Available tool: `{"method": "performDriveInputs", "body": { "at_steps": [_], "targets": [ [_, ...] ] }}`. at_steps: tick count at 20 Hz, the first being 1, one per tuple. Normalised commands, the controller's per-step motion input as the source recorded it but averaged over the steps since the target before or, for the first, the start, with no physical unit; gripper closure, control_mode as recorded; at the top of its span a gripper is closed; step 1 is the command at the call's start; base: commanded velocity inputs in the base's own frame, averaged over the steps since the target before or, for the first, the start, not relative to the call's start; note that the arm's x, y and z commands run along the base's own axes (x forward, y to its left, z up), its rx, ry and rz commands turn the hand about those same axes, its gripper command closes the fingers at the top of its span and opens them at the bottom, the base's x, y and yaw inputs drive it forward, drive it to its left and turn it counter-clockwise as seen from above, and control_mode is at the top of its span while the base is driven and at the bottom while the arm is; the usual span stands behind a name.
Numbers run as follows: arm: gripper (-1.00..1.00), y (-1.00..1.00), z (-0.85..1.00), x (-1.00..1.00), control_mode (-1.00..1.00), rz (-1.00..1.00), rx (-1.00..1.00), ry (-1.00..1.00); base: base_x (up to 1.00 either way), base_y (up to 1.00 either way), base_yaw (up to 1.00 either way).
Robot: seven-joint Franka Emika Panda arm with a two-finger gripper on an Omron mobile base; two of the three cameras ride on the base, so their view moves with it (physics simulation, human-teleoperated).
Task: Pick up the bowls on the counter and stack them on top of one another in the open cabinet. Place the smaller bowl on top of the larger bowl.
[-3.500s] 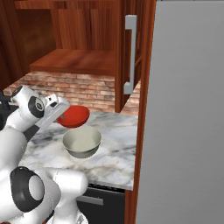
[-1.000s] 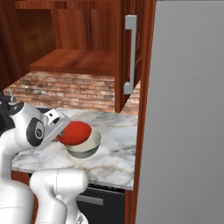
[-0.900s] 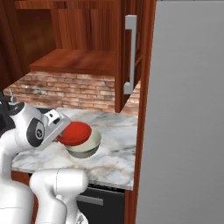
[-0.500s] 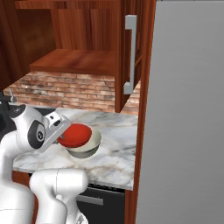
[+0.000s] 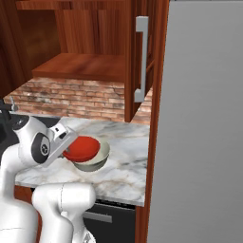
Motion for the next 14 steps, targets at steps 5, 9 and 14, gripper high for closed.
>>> {"method": "performDriveInputs", "body": {
  "at_steps": [5, 9, 14],
  "targets": [
    [1.0, -0.02, -0.03, 0.08, -1.0, 0.0, 0.01, 0.01, 0.0, 0.0, 0.0],
    [1.0, -0.04, -0.02, 0.08, -1.0, 0.0, 0.03, 0.03, 0.0, 0.0, 0.0],
    [1.0, -0.01, -0.01, 0.04, -1.0, 0.0, 0.04, 0.06, 0.0, 0.0, 0.0]
  ]
}}
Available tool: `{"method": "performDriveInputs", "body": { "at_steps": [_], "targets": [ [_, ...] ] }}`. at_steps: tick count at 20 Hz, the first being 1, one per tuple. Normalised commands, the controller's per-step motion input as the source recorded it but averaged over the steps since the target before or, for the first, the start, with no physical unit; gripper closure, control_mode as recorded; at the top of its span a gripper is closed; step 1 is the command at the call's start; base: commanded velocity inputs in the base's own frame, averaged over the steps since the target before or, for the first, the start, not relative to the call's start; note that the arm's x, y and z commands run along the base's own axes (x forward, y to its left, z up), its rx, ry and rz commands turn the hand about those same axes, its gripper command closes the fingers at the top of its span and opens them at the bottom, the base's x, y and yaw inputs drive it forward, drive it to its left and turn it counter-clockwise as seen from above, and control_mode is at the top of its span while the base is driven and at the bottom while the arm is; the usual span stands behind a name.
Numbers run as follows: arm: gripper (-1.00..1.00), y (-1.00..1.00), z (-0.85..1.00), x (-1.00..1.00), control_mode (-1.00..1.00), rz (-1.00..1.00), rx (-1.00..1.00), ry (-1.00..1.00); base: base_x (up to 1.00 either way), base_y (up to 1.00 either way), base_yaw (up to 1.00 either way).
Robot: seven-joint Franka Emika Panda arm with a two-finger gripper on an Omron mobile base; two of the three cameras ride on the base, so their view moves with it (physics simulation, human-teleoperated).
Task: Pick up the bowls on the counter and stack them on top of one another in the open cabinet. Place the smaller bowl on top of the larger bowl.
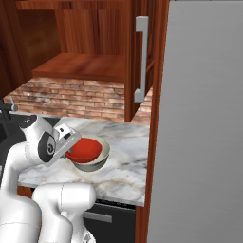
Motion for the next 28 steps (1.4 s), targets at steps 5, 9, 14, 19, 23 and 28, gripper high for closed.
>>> {"method": "performDriveInputs", "body": {
  "at_steps": [5, 9, 14, 19, 23, 28],
  "targets": [
    [1.0, 0.0, 0.0, 0.0, -1.0, 0.0, 0.03, 0.08, 0.0, 0.0, 0.0],
    [1.0, 0.0, -0.01, 0.0, -1.0, 0.0, 0.02, 0.07, 0.0, 0.0, 0.0],
    [1.0, 0.0, 0.0, 0.0, -1.0, 0.0, 0.01, 0.04, 0.0, 0.0, 0.0],
    [1.0, 0.0, -0.02, 0.0, -1.0, 0.0, 0.0, 0.01, 0.0, 0.0, 0.0],
    [1.0, 0.0, -0.02, 0.04, -1.0, 0.0, 0.0, 0.0, 0.0, 0.0, 0.0],
    [1.0, 0.0, -0.02, 0.1, -1.0, 0.0, 0.01, 0.0, 0.0, 0.0, 0.0]
  ]
}}
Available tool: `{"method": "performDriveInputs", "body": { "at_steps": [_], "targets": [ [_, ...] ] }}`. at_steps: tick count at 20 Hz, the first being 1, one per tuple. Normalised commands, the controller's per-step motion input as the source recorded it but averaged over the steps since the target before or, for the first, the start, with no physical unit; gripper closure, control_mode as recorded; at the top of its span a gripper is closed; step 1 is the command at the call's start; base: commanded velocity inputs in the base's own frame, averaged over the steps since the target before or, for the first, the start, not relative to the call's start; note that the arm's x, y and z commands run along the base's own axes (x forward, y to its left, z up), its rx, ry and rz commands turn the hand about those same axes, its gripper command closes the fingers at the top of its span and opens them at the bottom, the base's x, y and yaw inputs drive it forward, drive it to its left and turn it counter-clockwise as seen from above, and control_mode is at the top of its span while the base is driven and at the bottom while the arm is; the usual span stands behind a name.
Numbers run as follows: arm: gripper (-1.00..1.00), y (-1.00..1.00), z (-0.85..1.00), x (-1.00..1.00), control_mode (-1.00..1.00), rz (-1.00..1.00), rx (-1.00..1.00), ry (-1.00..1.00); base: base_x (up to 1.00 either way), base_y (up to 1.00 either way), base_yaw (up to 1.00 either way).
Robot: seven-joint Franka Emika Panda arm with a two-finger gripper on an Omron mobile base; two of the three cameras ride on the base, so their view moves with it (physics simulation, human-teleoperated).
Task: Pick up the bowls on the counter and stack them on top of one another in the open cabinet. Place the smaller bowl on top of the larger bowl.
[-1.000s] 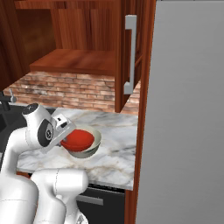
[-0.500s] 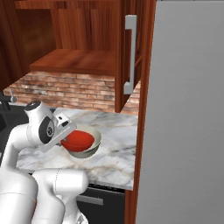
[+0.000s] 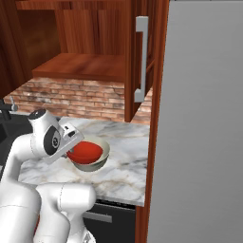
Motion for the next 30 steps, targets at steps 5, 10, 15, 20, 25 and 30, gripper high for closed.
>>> {"method": "performDriveInputs", "body": {
  "at_steps": [5, 10, 15, 20, 25, 30],
  "targets": [
    [1.0, 0.0, -0.04, 0.12, -1.0, 0.0, 0.01, 0.0, 0.0, 0.0, 0.0],
    [1.0, 0.0, -0.05, 0.12, -1.0, 0.0, 0.01, 0.0, 0.0, 0.0, 0.0],
    [1.0, 0.0, -0.07, 0.11, -1.0, 0.0, 0.01, 0.0, 0.0, 0.0, 0.0],
    [1.0, 0.0, -0.08, 0.1, -1.0, 0.0, 0.01, 0.0, 0.0, 0.0, 0.0],
    [1.0, 0.0, -0.09, 0.11, -1.0, 0.0, 0.01, 0.0, 0.0, 0.0, 0.0],
    [1.0, 0.0, -0.1, 0.13, -1.0, 0.0, 0.0, 0.0, 0.0, 0.0, 0.0]
  ]
}}
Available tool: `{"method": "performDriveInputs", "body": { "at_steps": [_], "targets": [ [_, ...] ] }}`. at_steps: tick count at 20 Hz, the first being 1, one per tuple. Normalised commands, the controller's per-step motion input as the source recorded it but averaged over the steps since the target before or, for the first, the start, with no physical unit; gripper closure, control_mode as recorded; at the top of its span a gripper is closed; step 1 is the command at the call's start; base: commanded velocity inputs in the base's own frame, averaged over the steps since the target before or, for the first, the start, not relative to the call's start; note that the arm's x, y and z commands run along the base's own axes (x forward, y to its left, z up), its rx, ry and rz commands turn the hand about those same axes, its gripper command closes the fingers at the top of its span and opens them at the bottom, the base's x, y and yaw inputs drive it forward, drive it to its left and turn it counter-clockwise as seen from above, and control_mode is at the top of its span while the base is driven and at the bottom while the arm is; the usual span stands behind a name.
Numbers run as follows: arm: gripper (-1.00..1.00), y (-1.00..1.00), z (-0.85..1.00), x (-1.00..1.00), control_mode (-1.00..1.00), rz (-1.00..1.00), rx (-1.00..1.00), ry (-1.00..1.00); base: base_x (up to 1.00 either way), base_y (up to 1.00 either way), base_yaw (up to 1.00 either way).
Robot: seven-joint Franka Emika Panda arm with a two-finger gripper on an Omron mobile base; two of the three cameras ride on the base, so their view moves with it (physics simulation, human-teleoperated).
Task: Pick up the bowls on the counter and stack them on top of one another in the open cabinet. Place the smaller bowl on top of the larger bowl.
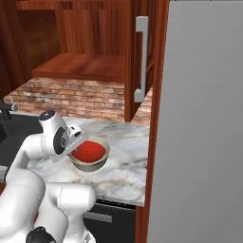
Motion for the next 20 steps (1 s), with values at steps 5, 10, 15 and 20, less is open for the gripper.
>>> {"method": "performDriveInputs", "body": {
  "at_steps": [5, 10, 15, 20],
  "targets": [
    [1.0, 0.0, -0.11, 0.08, -1.0, 0.0, 0.0, 0.0, 0.0, 0.0, 0.0],
    [1.0, 0.0, -0.13, 0.1, -1.0, 0.0, 0.0, 0.0, 0.0, 0.0, 0.0],
    [1.0, 0.0, -0.11, 0.11, -1.0, 0.0, 0.0, 0.0, 0.0, 0.0, 0.0],
    [1.0, 0.0, -0.11, 0.11, -1.0, 0.0, 0.0, 0.0, 0.0, 0.0, 0.0]
  ]
}}
